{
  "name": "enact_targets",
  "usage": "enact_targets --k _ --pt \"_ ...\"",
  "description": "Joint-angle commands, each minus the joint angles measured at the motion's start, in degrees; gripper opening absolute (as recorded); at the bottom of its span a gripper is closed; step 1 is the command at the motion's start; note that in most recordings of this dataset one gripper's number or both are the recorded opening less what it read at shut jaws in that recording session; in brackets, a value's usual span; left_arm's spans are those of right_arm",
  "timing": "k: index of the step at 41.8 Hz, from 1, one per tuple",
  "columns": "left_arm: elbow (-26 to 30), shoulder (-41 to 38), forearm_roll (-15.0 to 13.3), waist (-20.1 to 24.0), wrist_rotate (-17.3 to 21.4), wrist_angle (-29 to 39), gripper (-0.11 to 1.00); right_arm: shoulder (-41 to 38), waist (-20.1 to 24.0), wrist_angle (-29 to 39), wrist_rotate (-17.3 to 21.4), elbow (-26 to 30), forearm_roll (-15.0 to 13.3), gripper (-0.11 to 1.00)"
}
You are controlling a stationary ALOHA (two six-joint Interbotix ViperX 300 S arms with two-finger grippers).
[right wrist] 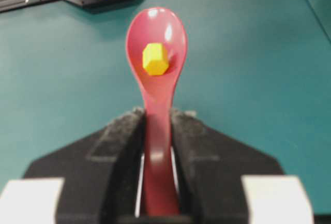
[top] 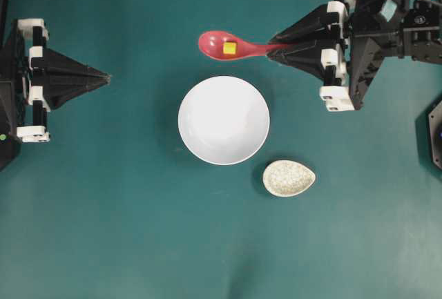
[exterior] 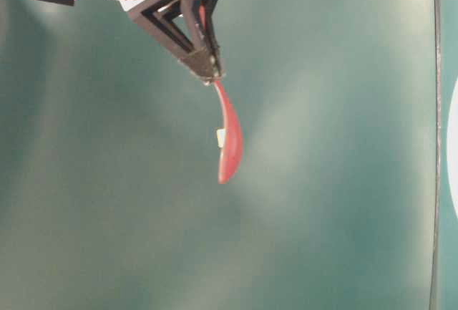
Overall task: Scoop the yellow hexagonal prism block from the bowl with a spoon using the right arm.
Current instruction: 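Raise the spoon carrying the yellow block up out of the bowl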
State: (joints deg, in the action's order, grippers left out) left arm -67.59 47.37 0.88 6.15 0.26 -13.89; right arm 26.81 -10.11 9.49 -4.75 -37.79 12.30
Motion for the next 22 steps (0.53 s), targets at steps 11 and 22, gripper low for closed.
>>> enact_targets --k 11,22 --pt "1.1 0.1 0.2 0.1 -0.1 -0.1 0.01 1.0 0.0 1.0 0.3 0.6 -0.2 0.21" --pt "1.1 0.2 0.2 0.2 -0.1 -0.4 0.01 1.0 0.0 2.0 0.1 0.7 -0.1 0.21"
